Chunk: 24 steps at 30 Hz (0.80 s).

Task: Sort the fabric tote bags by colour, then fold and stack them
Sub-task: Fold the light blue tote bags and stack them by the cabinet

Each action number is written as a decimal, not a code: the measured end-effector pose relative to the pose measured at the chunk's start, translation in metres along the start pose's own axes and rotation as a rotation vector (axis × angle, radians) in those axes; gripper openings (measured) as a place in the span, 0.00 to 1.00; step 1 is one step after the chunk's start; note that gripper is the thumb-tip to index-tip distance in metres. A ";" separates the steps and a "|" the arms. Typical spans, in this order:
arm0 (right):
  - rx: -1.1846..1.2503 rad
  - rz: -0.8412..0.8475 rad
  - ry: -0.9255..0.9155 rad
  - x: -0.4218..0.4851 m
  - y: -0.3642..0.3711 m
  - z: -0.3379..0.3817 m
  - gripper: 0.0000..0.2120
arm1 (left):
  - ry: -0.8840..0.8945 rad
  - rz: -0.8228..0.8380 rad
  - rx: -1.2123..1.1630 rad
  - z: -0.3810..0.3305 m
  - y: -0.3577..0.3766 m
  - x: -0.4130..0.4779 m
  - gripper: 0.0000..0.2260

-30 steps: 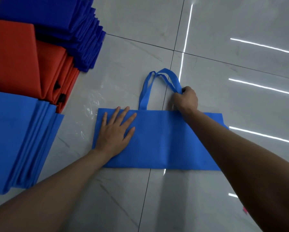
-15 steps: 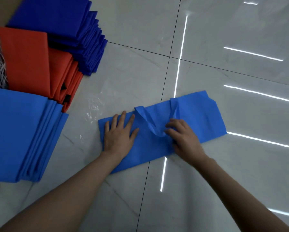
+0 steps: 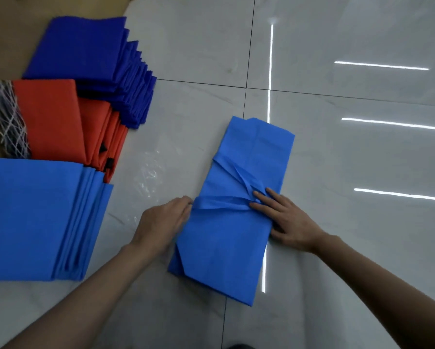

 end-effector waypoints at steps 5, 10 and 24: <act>0.066 0.012 -0.058 0.003 -0.005 -0.004 0.32 | 0.253 0.258 0.106 0.010 0.012 0.026 0.43; 0.373 -0.096 0.106 0.003 -0.009 -0.004 0.26 | 0.151 0.407 -0.081 0.023 0.033 0.063 0.34; 1.107 -0.776 1.246 0.016 -0.026 -0.009 0.06 | -0.470 -0.129 -0.362 -0.006 0.039 0.090 0.19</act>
Point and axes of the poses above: each hand's wrist, its own x-axis towards the middle knuckle, its own y-axis out of the palm, z = x × y, the point moved 6 cm from there along x, towards the middle knuckle, and after that the axes turned 11 degrees about -x, right-handed, at the moved point
